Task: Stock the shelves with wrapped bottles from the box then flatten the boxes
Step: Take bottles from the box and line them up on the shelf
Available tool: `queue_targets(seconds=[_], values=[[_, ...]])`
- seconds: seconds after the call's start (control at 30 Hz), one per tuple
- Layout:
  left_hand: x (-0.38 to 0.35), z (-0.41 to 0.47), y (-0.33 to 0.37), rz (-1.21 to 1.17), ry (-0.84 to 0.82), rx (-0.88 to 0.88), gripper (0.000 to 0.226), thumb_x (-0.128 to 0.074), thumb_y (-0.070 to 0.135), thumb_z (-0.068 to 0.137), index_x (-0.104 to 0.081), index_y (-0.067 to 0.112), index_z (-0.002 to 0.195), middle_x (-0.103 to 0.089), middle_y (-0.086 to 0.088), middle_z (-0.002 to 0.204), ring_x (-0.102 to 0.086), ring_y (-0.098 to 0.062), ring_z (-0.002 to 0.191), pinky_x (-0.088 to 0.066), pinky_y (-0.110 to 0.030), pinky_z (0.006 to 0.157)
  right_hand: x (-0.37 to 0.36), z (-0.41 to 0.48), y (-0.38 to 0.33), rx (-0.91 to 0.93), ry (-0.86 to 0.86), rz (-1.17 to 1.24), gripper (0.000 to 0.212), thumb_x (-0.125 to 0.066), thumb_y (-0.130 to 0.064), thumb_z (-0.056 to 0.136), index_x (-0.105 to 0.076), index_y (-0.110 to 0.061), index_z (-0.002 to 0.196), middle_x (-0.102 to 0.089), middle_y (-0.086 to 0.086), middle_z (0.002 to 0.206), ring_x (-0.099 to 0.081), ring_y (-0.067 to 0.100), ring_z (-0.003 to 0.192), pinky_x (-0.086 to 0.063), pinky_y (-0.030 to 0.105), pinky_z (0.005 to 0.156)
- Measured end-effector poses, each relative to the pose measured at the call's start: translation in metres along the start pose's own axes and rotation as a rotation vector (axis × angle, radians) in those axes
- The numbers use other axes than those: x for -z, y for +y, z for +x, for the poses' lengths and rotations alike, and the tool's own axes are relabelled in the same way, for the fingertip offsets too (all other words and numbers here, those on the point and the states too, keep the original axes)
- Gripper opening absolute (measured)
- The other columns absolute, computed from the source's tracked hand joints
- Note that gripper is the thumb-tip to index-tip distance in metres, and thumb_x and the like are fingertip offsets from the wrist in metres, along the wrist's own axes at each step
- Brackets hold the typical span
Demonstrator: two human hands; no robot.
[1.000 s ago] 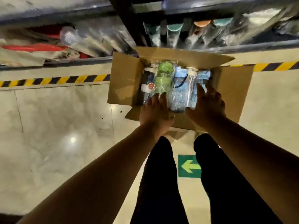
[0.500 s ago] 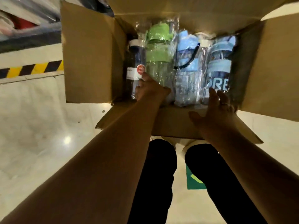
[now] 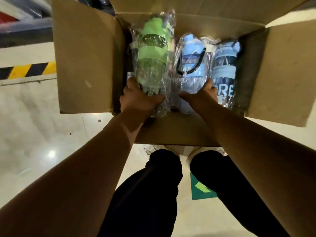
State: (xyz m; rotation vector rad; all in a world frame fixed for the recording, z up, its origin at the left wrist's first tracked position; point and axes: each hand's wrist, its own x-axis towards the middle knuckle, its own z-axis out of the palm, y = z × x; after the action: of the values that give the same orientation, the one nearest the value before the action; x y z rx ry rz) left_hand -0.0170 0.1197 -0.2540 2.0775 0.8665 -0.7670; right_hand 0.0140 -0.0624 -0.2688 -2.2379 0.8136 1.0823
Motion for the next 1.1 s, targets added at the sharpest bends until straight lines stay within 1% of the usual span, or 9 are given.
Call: queue_targets(seconds=[0.17, 0.37, 0.5, 0.6, 0.7, 0.83, 0.93, 1.03, 1.1], values=[[-0.006, 0.008, -0.011, -0.072, 0.014, -0.052, 0.122, -0.065, 0.069, 0.04, -0.032, 0.018, 0.145, -0.052, -0.009, 0.138, -0.054, -0.035, 0.123, -0.048, -0.051, 0.101, -0.028, 0.037, -0.001, -0.024, 0.089, -0.063, 0.127, -0.083, -0.048, 0.073, 0.006, -0.017, 0.157, -0.009, 0.021, 0.161, -0.014, 0.039, 0.148, -0.021, 0.047, 0.12], [0.0, 0.001, -0.005, -0.057, -0.007, -0.035, 0.125, -0.066, 0.07, 0.039, -0.029, 0.019, 0.147, -0.052, -0.008, 0.14, -0.052, -0.035, 0.125, -0.048, -0.052, 0.101, -0.02, 0.027, 0.007, 0.038, 0.107, 0.062, 0.11, -0.086, -0.031, 0.073, -0.014, -0.018, 0.154, -0.034, 0.014, 0.152, -0.037, 0.035, 0.138, -0.04, 0.044, 0.11], [0.015, -0.043, 0.02, -0.088, -0.001, -0.008, 0.107, -0.072, 0.057, 0.05, -0.035, 0.015, 0.142, -0.054, -0.011, 0.137, -0.053, -0.036, 0.122, -0.046, -0.05, 0.102, 0.019, -0.02, 0.002, 0.06, 0.036, 0.291, 0.09, -0.084, -0.02, 0.073, -0.029, -0.021, 0.145, -0.054, 0.003, 0.125, -0.056, 0.026, 0.112, -0.049, 0.033, 0.08], [0.035, -0.098, 0.047, -0.166, -0.001, -0.008, 0.089, -0.087, 0.041, 0.061, -0.045, 0.013, 0.133, -0.061, -0.007, 0.126, -0.059, -0.026, 0.108, -0.048, -0.031, 0.089, 0.06, -0.078, -0.006, 0.087, 0.008, 0.399, 0.082, -0.083, -0.019, 0.075, -0.033, -0.017, 0.14, -0.053, -0.003, 0.109, -0.057, 0.018, 0.096, -0.039, 0.019, 0.063], [0.068, -0.166, 0.08, -0.298, -0.05, -0.034, 0.068, -0.089, 0.027, 0.061, -0.051, 0.018, 0.116, -0.064, 0.006, 0.103, -0.062, -0.019, 0.09, -0.048, -0.02, 0.067, 0.105, -0.149, -0.011, 0.087, -0.041, 0.473, 0.083, -0.083, -0.02, 0.075, -0.035, -0.013, 0.142, -0.056, 0.002, 0.114, -0.058, 0.02, 0.099, -0.046, 0.028, 0.076], [0.123, -0.258, 0.127, -0.441, -0.133, -0.096, 0.075, -0.08, 0.043, 0.047, -0.06, 0.019, 0.116, -0.073, -0.003, 0.102, -0.072, -0.026, 0.091, -0.061, -0.049, 0.078, 0.175, -0.255, -0.013, 0.108, -0.083, 0.63, 0.076, -0.087, -0.02, 0.07, -0.047, -0.012, 0.134, -0.064, 0.001, 0.105, -0.063, 0.011, 0.084, -0.052, 0.027, 0.068], [0.164, -0.323, 0.164, -0.45, -0.221, -0.159, 0.071, -0.085, 0.034, 0.059, -0.06, 0.011, 0.121, -0.071, -0.014, 0.109, -0.07, -0.03, 0.097, -0.059, -0.05, 0.083, 0.233, -0.335, -0.012, 0.163, -0.137, 0.812, 0.068, -0.086, -0.009, 0.07, -0.053, -0.019, 0.129, -0.069, -0.001, 0.108, -0.068, 0.011, 0.089, -0.056, 0.025, 0.076], [0.195, -0.382, 0.203, -0.431, -0.308, -0.229, 0.072, -0.088, 0.022, 0.07, -0.054, 0.008, 0.132, -0.07, -0.014, 0.115, -0.07, -0.029, 0.101, -0.058, -0.042, 0.087, 0.294, -0.403, -0.006, 0.309, -0.165, 0.898, 0.04, -0.076, 0.007, 0.078, -0.068, -0.021, 0.105, -0.073, 0.002, 0.098, -0.07, 0.015, 0.084, -0.055, 0.037, 0.082], [0.206, -0.426, 0.233, -0.416, -0.309, -0.255, 0.06, -0.086, 0.019, 0.076, -0.057, 0.014, 0.129, -0.072, 0.006, 0.1, -0.07, -0.011, 0.09, -0.055, -0.021, 0.079, 0.329, -0.436, 0.001, 0.399, -0.147, 0.91, 0.055, -0.079, 0.006, 0.072, -0.059, -0.017, 0.118, -0.072, 0.004, 0.107, -0.071, 0.013, 0.09, -0.058, 0.033, 0.078]])
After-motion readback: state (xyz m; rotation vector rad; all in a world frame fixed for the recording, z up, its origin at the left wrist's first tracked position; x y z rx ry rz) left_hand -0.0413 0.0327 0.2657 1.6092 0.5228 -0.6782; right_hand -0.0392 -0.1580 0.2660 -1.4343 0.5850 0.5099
